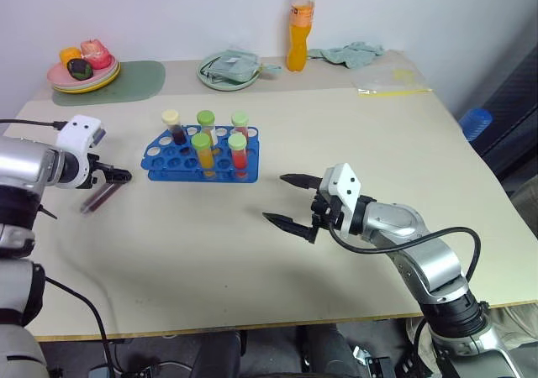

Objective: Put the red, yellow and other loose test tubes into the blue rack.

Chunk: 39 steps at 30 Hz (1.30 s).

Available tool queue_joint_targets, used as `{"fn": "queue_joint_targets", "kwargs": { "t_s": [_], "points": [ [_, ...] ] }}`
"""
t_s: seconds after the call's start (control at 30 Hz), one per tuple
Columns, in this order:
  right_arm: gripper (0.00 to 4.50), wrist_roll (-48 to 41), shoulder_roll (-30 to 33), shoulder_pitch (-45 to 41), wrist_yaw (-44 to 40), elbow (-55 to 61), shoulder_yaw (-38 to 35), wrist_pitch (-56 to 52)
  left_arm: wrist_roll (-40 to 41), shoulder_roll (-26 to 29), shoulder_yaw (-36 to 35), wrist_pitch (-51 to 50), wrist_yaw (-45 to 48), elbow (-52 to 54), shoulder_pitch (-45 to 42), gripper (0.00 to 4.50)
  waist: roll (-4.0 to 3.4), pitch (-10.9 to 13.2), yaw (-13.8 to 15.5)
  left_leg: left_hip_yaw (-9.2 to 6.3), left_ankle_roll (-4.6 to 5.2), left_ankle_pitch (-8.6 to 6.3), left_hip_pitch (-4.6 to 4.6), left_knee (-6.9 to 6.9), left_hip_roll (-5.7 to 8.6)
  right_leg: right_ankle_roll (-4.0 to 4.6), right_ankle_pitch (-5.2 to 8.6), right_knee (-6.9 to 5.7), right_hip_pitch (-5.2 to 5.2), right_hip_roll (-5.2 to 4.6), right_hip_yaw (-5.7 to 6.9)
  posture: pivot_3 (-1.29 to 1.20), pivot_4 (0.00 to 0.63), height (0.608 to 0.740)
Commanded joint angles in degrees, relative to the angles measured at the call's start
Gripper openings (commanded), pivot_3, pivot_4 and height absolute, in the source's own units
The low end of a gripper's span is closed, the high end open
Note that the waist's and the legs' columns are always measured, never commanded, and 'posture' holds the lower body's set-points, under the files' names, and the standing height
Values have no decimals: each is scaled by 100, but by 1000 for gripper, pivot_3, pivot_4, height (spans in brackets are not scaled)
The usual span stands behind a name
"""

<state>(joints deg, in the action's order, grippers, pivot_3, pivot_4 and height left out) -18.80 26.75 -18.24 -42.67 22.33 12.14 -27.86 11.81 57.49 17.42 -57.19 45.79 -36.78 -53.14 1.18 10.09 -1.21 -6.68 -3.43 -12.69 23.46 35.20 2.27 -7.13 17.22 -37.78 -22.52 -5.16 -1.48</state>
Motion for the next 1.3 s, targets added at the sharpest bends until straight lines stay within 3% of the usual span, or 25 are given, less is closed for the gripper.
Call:
{"fn": "queue_joint_targets", "kwargs": {
  "t_s": [0.03, 0.17, 0.27, 0.43, 0.47, 0.53, 0.67, 0.77, 0.83, 0.93, 1.07, 1.2, 1.3],
  "points": [
    [4500, 33, 40, 57, 11, 224, -54, 137, -895, -183, 630, 807, 685, -1148, -535, 4436, 0, 0, 1, 0, 0, 0, 0, 0, 0, 0, 0, 0, 0, 0, 0, 0, 150, 740],
    [4500, 57, 23, 140, 92, 313, -59, 126, -1449, -485, 827, 1505, 1015, -2179, -906, 4436, 5, 3, -7, 0, 0, 0, 4, 1, -1, 0, 0, -1, -5, 0, 0, 0, 150, 740],
    [4500, 74, 27, 210, 134, 388, -47, 127, -1762, -617, 851, 1878, 1157, -2676, -1080, 3664, 5, 3, -6, 0, 1, 0, 5, 1, -1, 0, 0, -1, -5, 0, 0, 0, 150, 740],
    [4500, 48, 81, 267, 91, 482, -41, 132, -2062, -612, 675, 2249, 1179, -3147, -1240, 1081, 6, 3, -45, 0, 1, 0, 5, 1, -2, -1, 1, -5, -6, 0, 0, 0, 150, 740],
    [4500, 60, 97, 271, 78, 485, -37, 144, -2076, -587, 594, 2295, 1105, -3191, -1269, 802, 6, 3, -64, -1, 1, 0, 4, 1, -2, -1, 1, -8, -7, 0, 0, 0, 150, 740],
    [4500, 83, 125, 286, 57, 474, -33, 177, -1950, -493, 248, 2433, 881, -3224, -1378, 802, 10, 5, -105, -1, 1, 0, 5, 1, -2, -1, 1, -10, -8, -1, 0, 0, 150, 740],
    [4500, 74, 140, 324, 64, 494, -31, 189, -1011, -331, -1355, 3510, -117, -2805, -1366, 802, 46, 21, -120, -7, 1, 0, 13, 5, -6, -1, 1, -24, -22, 1, 5, 0, 150, 740],
    [4500, 68, 124, 359, 77, 515, -14, 185, -449, -390, -2512, 4453, -1013, -1819, -662, 802, 48, 20, -116, -3, 0, 0, 14, 6, -5, 0, 1, -22, -25, -10, 4, 0, 150, 740],
    [4500, 97, 62, 339, 128, 462, -13, 256, -266, -613, -3025, 5034, -1321, -538, 308, 802, 32, 11, -141, 0, 0, 0, 12, 4, -3, 0, 0, -28, -30, -21, 3, 0, 150, 740],
    [4500, 173, 28, 285, 129, 344, 18, 400, 33, -1313, -3639, 5180, -1993, 1538, 1607, 802, 26, 8, -116, 13, 2, -1, 1, -2, -4, 0, 0, -33, -35, -44, -1, 0, 150, 740],
    [4500, 96, -12, 285, 6, 267, 47, 451, 122, -2349, -3657, 5408, -2547, 3465, 2759, 802, 38, 8, -28, 11, 4, -2, 10, 11, -2, 0, -2, -29, -33, -44, 0, 0, 150, 740],
    [4500, 119, -23, 238, -94, 160, 84, 476, -197, -3692, -3482, 5909, -3627, 4253, 3361, 802, 38, 6, 61, 14, 4, -2, 7, 19, 6, 1, -2, -27, -26, -42, 3, 0, 150, 740],
    [4500, 138, -30, 226, -121, 130, 86, 489, -386, -4381, -3302, 6051, -4150, 4320, 3440, 802, 39, 5, 61, 23, 5, -3, 2, 22, 13, 0, -3, -25, -17, -43, 5, 0, 150, 740]
  ]
}}
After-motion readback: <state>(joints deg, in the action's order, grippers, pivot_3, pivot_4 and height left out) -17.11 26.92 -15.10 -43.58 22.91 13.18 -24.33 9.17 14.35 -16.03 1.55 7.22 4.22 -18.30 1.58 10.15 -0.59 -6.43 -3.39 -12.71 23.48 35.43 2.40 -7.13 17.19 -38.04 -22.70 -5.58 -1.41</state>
